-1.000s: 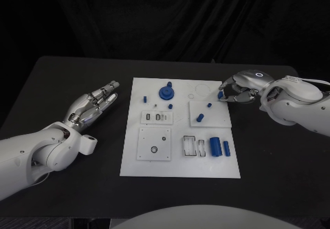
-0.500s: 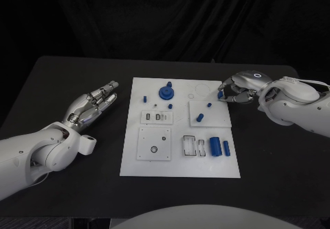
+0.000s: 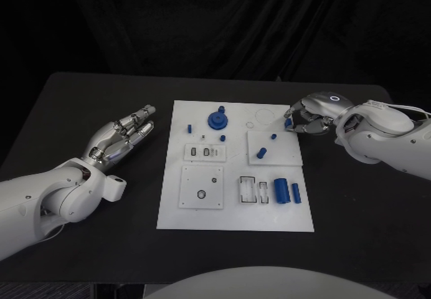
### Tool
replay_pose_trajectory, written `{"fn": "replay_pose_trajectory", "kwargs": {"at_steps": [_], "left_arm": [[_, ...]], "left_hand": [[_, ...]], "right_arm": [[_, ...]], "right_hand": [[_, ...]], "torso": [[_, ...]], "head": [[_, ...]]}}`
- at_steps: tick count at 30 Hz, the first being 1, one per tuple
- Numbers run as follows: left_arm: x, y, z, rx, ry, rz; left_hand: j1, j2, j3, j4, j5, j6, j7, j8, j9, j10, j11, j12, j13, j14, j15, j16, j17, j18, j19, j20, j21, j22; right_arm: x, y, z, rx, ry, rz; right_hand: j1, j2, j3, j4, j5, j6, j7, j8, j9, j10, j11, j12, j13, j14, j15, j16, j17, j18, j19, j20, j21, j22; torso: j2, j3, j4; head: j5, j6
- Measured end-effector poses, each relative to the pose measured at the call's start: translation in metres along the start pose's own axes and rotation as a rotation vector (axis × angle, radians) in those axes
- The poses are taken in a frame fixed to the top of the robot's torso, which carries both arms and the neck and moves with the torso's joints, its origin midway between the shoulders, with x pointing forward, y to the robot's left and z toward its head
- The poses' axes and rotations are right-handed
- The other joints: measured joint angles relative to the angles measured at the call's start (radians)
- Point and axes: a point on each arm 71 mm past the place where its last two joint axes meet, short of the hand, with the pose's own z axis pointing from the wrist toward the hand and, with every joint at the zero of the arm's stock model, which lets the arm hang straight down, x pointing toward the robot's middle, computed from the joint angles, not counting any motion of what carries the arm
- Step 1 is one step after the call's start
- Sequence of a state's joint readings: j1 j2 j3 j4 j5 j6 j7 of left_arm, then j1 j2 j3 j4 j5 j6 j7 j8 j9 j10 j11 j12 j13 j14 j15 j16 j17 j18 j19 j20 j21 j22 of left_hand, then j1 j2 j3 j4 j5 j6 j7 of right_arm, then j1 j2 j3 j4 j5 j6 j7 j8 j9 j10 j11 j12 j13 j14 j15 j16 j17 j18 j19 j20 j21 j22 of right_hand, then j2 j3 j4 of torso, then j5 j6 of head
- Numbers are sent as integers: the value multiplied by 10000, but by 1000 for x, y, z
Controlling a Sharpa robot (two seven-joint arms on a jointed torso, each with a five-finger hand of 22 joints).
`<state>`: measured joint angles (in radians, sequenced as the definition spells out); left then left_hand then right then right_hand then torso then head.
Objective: Assemble the parts on the task board
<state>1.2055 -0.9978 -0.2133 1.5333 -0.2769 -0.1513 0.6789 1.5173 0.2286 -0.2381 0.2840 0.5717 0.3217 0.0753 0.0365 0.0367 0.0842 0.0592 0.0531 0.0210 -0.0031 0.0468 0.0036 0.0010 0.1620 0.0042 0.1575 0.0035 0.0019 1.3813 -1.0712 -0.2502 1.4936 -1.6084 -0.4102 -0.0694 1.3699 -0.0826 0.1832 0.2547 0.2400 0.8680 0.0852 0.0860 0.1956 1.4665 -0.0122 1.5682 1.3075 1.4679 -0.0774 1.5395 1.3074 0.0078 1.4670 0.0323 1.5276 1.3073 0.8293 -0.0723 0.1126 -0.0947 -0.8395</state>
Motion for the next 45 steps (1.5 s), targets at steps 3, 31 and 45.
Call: {"fn": "replay_pose_trajectory", "kwargs": {"at_steps": [3, 31, 45], "left_arm": [[0, 0, 0, -1, 17, -13], [-2, 0, -1, -19, 49, -53], [5, 0, 3, 31, 189, -139]], "left_hand": [[0, 0, 0, 0, 0, 0, 0, 0, 0, 0, 0, 0, 0, 35, 34, 0, 1, 0, 0, 0, 0, 0], [40, -40, 27, -28, 41, 0, 0, 0, 0, 0, 0, 0, 0, 35, 34, 0, 7, 0, -1, -1, 0, 0], [40, -40, 27, -27, 41, 0, 0, 0, 0, 0, -1, 0, 0, 35, 33, 0, -1, 0, -36, 35, 0, 0]], "right_arm": [[0, 0, 0, 48, -16, 2], [-15, 16, -6, -307, -1181, 319], [-71, 117, 11, -2947, -2544, 234]], "right_hand": [[0, 0, 16, -40, 39, 104, 66, 0, 15, 0, 0, 0, 0, -1, 1, -37, 0, 0, 0, 0, 0, 0], [413, 248, 109, -803, 575, 1650, 100, 932, 641, 1, -1, 0, -1, -36, 36, -104, 0, -1, -1, 72, -117, 0], [412, 246, 72, -897, 661, 1670, 119, 951, 641, 1, -1, 0, -1, -36, 36, -144, 0, 0, 0, 71, -117, 7]], "torso": [[0, 1, 0], [2, 4, 0], [-2, -1, -12]], "head": [[-1, -9], [171, -112], [66, -139]]}}
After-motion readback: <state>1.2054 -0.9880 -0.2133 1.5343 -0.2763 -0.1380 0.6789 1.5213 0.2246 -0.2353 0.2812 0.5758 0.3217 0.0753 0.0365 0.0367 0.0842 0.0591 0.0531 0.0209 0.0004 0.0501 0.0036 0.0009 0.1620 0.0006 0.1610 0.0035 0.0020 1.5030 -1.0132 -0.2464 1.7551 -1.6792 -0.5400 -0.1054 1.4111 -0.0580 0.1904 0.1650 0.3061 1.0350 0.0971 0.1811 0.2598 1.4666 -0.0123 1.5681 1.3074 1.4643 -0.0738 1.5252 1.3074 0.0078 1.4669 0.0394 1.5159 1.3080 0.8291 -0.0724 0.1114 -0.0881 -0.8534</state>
